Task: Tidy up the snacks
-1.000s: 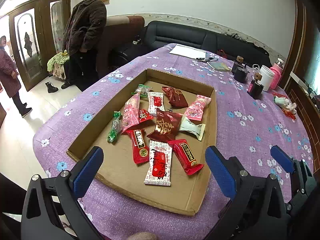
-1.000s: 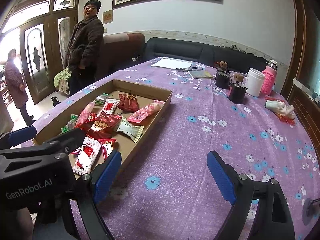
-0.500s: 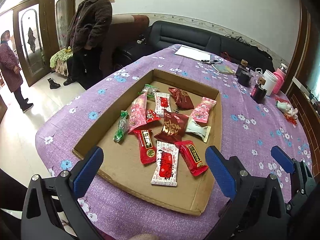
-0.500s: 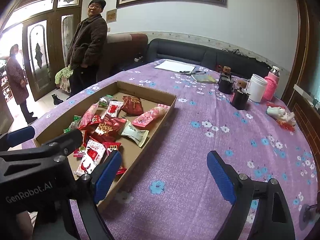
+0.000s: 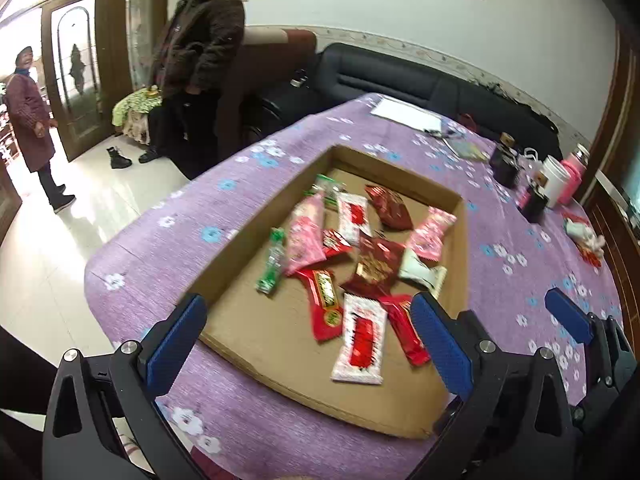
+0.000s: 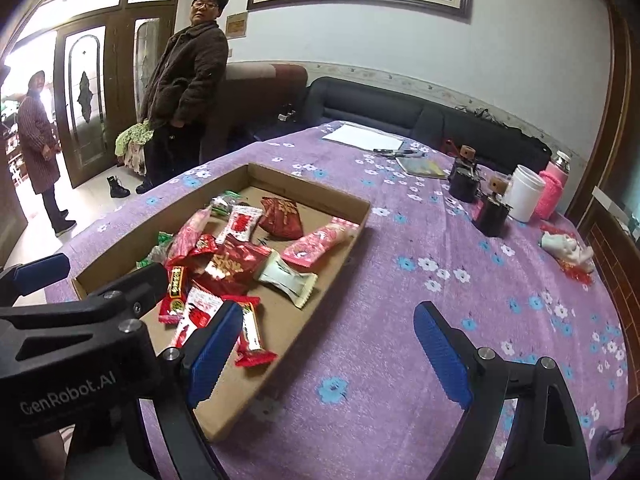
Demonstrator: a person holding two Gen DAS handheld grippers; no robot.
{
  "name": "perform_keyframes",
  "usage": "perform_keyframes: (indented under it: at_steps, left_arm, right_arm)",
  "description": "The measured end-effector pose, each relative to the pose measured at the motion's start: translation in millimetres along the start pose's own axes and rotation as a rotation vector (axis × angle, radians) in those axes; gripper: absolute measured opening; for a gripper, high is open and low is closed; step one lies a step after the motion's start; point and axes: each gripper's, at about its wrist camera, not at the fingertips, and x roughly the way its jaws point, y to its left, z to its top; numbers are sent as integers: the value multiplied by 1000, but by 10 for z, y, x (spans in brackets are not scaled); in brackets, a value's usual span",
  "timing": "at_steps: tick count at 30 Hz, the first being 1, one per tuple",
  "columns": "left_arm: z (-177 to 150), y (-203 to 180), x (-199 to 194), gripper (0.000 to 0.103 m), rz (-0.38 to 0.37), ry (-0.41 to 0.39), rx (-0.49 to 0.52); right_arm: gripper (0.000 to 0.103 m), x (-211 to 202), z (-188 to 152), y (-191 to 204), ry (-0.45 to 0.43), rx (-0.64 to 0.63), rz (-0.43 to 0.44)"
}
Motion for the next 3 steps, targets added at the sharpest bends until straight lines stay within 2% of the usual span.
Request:
perform_keyframes:
  at_steps: [3]
  left_arm:
    - [55, 78, 21, 103, 13, 0, -21]
  right_arm:
    - [89, 23, 57, 113, 0, -33, 3]
